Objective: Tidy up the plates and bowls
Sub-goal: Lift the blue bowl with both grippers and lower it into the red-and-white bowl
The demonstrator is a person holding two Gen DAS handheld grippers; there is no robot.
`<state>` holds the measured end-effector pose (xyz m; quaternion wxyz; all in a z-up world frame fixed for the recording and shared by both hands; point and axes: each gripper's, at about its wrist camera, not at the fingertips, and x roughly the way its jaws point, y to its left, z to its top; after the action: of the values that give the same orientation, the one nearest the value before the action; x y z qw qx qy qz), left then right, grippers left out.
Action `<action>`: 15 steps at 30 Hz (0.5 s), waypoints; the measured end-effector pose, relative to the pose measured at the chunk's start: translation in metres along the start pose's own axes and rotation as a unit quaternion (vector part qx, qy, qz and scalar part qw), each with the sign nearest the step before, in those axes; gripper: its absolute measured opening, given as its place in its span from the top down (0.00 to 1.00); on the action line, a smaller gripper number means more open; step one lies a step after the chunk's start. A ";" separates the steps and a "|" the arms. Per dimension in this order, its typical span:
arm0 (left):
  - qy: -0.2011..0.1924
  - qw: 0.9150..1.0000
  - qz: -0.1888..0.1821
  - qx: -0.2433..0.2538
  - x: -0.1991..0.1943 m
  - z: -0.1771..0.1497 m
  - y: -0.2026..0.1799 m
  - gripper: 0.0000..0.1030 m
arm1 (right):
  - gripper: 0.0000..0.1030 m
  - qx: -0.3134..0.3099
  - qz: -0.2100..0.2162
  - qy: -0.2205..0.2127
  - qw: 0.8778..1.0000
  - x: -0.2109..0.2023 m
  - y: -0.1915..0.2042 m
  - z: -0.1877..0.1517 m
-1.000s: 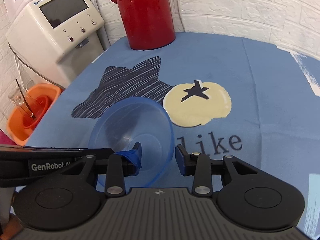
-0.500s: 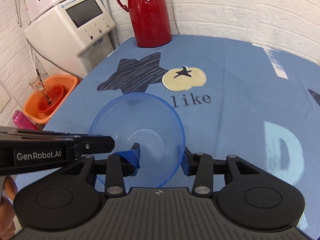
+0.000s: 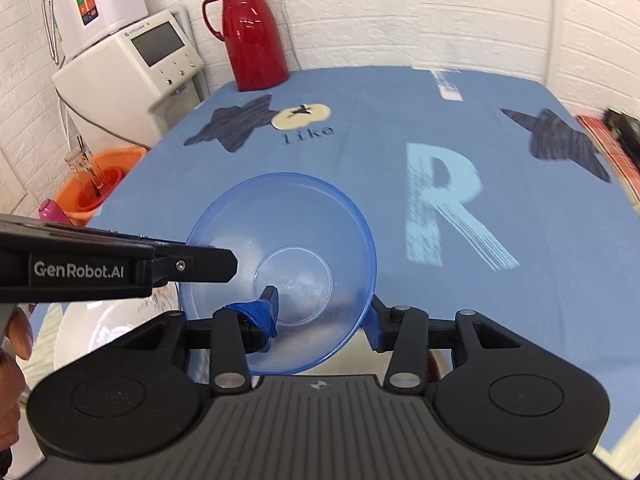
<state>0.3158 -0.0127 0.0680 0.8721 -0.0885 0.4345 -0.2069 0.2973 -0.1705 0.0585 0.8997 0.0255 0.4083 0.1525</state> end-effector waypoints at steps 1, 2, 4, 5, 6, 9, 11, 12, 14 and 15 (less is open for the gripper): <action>0.005 1.000 -0.004 0.005 0.000 -0.006 -0.006 1.00 | 0.71 0.003 -0.005 0.001 1.000 -0.005 -0.003 -0.004; 0.008 1.000 -0.008 0.010 0.001 -0.011 -0.012 1.00 | 0.71 0.004 -0.010 0.000 1.000 -0.010 -0.006 -0.010; 0.016 1.000 -0.012 0.015 0.004 -0.020 -0.021 1.00 | 0.71 0.006 -0.019 -0.002 1.000 -0.019 -0.011 -0.020; 0.019 1.000 -0.015 0.015 0.006 -0.024 -0.024 1.00 | 0.71 0.007 -0.023 0.000 1.000 -0.021 -0.013 -0.024; 0.022 1.000 -0.016 0.014 0.008 -0.028 -0.026 1.00 | 0.71 0.011 -0.025 0.000 1.000 -0.022 -0.015 -0.029; 0.032 0.999 -0.010 0.010 0.016 -0.036 -0.028 1.00 | 0.71 0.027 -0.017 0.006 0.999 -0.019 -0.022 -0.044; 0.041 0.999 -0.006 0.006 0.021 -0.042 -0.025 1.00 | 0.71 0.027 -0.012 0.012 0.999 -0.015 -0.024 -0.050; 0.043 0.999 -0.004 0.004 0.023 -0.044 -0.023 1.00 | 0.71 0.027 -0.009 0.015 0.999 -0.012 -0.024 -0.052; 0.038 0.999 0.002 0.002 0.024 -0.045 -0.020 1.00 | 0.71 0.027 0.002 0.013 1.000 -0.010 -0.023 -0.054; 0.037 0.999 0.000 0.004 0.025 -0.045 -0.020 1.00 | 0.71 0.028 0.000 0.012 1.000 -0.009 -0.023 -0.054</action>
<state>0.2876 -0.0403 0.0298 0.8560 -0.0777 0.4654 -0.2115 0.2575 -0.1993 0.0256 0.8939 0.0487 0.4227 0.1415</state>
